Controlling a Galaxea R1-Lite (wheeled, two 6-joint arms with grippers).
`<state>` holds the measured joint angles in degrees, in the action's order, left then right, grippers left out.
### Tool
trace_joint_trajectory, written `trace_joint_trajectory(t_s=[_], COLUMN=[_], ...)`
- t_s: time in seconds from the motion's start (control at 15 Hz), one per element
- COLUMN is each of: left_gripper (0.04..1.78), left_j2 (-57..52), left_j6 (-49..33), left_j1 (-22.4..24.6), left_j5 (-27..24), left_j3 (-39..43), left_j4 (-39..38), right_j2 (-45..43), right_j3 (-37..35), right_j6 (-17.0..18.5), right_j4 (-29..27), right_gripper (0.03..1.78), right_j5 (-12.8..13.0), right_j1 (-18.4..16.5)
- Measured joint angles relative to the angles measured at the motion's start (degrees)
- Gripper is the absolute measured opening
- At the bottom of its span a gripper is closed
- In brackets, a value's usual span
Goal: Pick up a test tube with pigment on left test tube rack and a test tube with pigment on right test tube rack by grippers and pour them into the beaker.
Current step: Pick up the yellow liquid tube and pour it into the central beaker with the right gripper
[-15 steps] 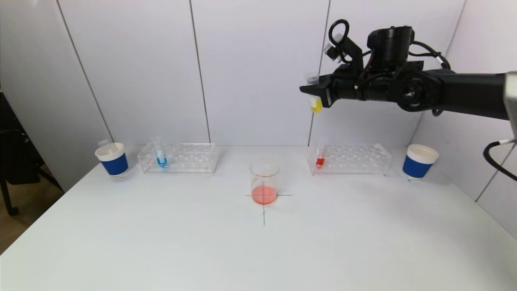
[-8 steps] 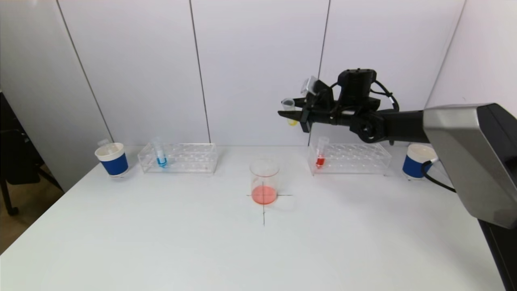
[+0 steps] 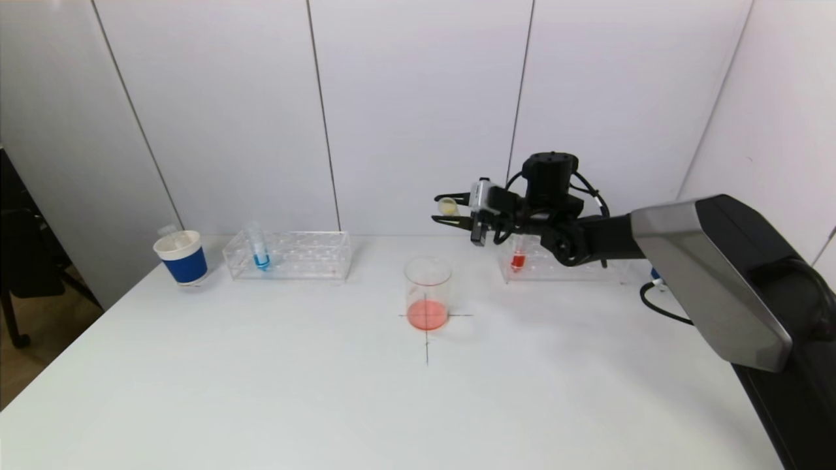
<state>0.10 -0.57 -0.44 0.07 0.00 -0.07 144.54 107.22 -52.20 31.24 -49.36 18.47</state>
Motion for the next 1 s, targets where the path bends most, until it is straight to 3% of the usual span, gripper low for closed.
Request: trace_joint_trajectory(t_s=[0.4,0.67,1.0], left_gripper=[1.76,1.76,1.76], left_j2=[0.0,0.0,0.0], left_j6=[0.02,-0.02,0.0], left_j1=[0.0,0.0,0.0], left_j5=[0.0,0.0,0.0], left_j3=[0.0,0.0,0.0], left_j4=[0.0,0.0,0.0], right_j2=[-0.69,-1.99,-4.38], right_j3=[-8.2,-13.42,-18.16], right_j6=[-9.75,-13.4,-17.44], right_j4=[9.7,14.95,16.13], right_gripper=[0.52,0.52,0.52], right_j5=[0.0,0.38,0.79], right_j1=[0.77,1.97,3.11])
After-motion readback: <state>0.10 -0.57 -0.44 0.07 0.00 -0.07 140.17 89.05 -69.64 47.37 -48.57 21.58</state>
